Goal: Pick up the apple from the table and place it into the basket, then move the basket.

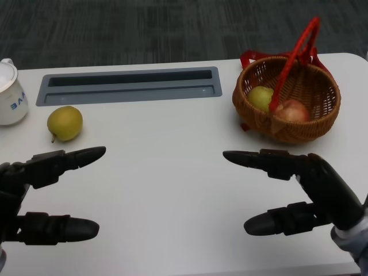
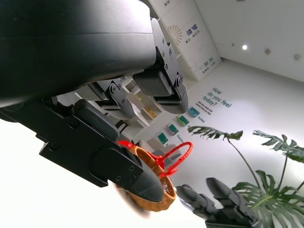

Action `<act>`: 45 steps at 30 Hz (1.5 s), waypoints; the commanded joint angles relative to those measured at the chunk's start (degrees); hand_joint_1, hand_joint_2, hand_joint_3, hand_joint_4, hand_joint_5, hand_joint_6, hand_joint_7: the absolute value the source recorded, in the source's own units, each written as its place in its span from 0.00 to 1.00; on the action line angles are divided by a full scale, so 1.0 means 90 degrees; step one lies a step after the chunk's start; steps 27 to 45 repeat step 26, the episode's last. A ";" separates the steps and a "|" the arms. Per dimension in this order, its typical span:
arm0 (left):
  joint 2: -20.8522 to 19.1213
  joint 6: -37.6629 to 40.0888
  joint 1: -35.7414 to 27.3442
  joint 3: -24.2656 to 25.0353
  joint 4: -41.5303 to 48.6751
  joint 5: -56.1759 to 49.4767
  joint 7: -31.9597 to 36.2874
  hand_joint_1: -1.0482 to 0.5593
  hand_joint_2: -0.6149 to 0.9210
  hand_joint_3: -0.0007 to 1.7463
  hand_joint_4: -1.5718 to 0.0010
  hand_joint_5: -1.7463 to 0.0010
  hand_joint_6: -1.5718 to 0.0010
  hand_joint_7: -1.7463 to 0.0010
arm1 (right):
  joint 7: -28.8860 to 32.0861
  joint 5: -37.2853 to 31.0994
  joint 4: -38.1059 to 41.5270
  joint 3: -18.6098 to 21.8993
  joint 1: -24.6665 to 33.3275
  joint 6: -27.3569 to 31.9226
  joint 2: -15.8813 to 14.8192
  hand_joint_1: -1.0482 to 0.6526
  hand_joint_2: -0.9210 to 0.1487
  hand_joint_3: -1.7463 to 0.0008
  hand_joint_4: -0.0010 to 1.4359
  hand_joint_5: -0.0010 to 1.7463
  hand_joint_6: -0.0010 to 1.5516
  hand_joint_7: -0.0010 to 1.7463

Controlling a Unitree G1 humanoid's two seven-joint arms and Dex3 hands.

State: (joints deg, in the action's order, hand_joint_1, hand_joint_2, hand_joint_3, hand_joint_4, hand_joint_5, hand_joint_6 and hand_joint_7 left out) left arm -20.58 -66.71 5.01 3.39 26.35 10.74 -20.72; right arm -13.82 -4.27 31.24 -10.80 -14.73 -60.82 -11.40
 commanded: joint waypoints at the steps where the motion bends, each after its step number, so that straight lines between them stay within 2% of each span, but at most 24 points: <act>1: -0.0028 0.0054 -0.0071 0.0003 -0.0052 0.0047 -0.0071 0.23 0.86 0.00 0.48 1.00 0.54 1.00 | -0.0178 0.0219 0.0274 -0.0067 -0.0207 -0.0013 0.0155 0.34 0.17 0.99 0.52 0.01 0.44 0.01; 12: -0.0005 0.0225 -0.0188 -0.0004 -0.0314 0.0013 -0.0094 0.25 0.85 0.00 0.46 0.99 0.53 1.00 | -0.0446 0.0079 0.1134 -0.0117 -0.0763 -0.0159 0.0510 0.33 0.16 1.00 0.51 0.00 0.43 0.00; 20: 0.0005 0.0309 -0.0237 -0.0073 -0.0394 0.0112 -0.0151 0.27 0.85 0.00 0.47 0.99 0.53 1.00 | -0.0586 0.0087 0.1410 -0.0106 -0.0912 -0.0272 0.0506 0.32 0.16 1.00 0.48 0.00 0.41 0.00; 45: 0.0022 0.0265 -0.0228 -0.0093 -0.0367 0.0091 -0.0144 0.28 0.84 0.00 0.47 0.99 0.53 1.00 | -0.0644 0.0076 0.1367 -0.0088 -0.0872 -0.0260 0.0459 0.32 0.16 1.00 0.47 0.00 0.40 0.00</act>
